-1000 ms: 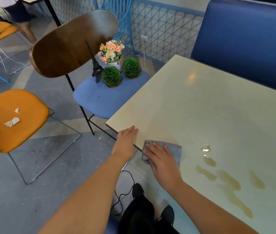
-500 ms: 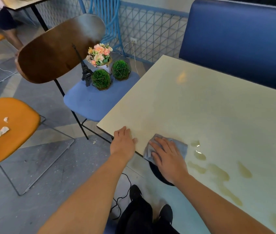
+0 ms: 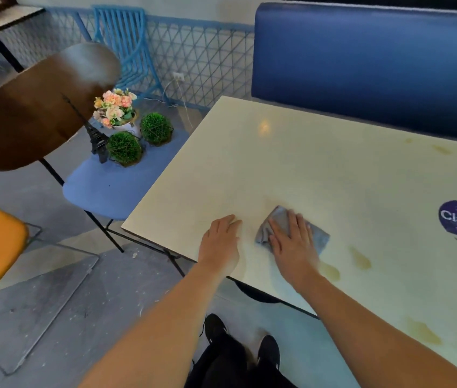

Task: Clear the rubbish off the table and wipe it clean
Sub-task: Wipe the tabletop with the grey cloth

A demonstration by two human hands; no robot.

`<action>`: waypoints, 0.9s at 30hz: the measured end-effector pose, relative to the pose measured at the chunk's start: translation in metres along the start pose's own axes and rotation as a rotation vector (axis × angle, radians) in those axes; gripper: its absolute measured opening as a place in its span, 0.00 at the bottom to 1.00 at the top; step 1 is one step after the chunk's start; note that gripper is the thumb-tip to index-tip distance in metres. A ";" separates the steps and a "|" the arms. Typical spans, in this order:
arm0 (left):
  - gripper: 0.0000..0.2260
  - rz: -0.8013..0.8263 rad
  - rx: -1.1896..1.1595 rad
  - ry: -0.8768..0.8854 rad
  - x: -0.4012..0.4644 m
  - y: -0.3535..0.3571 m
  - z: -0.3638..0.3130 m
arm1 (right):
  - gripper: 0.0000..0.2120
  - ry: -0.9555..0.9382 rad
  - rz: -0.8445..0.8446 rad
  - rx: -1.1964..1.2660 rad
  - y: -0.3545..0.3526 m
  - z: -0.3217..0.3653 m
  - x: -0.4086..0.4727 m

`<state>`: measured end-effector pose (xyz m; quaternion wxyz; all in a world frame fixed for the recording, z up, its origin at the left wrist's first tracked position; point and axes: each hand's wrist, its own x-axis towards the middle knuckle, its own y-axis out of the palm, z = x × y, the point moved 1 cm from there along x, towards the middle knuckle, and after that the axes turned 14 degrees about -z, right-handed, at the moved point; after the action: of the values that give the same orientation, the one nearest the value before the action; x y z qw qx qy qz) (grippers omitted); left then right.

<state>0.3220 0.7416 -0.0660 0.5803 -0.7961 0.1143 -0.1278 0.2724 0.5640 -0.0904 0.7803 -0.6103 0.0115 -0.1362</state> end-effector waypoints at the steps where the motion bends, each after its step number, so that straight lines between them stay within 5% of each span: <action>1: 0.21 -0.002 -0.004 0.009 0.001 0.002 -0.005 | 0.23 0.023 -0.011 0.020 -0.001 0.008 -0.005; 6: 0.22 -0.011 0.003 0.049 0.005 0.010 -0.029 | 0.26 -0.228 0.053 -0.009 0.002 -0.001 -0.036; 13: 0.18 -0.030 0.027 0.000 0.010 0.014 -0.044 | 0.33 0.086 -0.012 -0.002 -0.010 -0.030 -0.018; 19: 0.17 0.000 0.074 -0.079 0.016 0.014 -0.056 | 0.25 -0.141 0.030 0.087 -0.009 -0.013 -0.043; 23: 0.18 0.044 0.130 -0.076 0.017 0.012 -0.061 | 0.25 0.027 -0.044 0.050 -0.017 -0.062 -0.025; 27: 0.18 0.067 0.171 -0.094 0.022 0.008 -0.070 | 0.26 0.107 -0.069 0.125 -0.012 -0.039 -0.030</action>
<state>0.3188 0.6696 -0.0515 0.6546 -0.7447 0.1023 -0.0803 0.2337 0.5318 -0.0935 0.8101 -0.5522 0.0237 -0.1957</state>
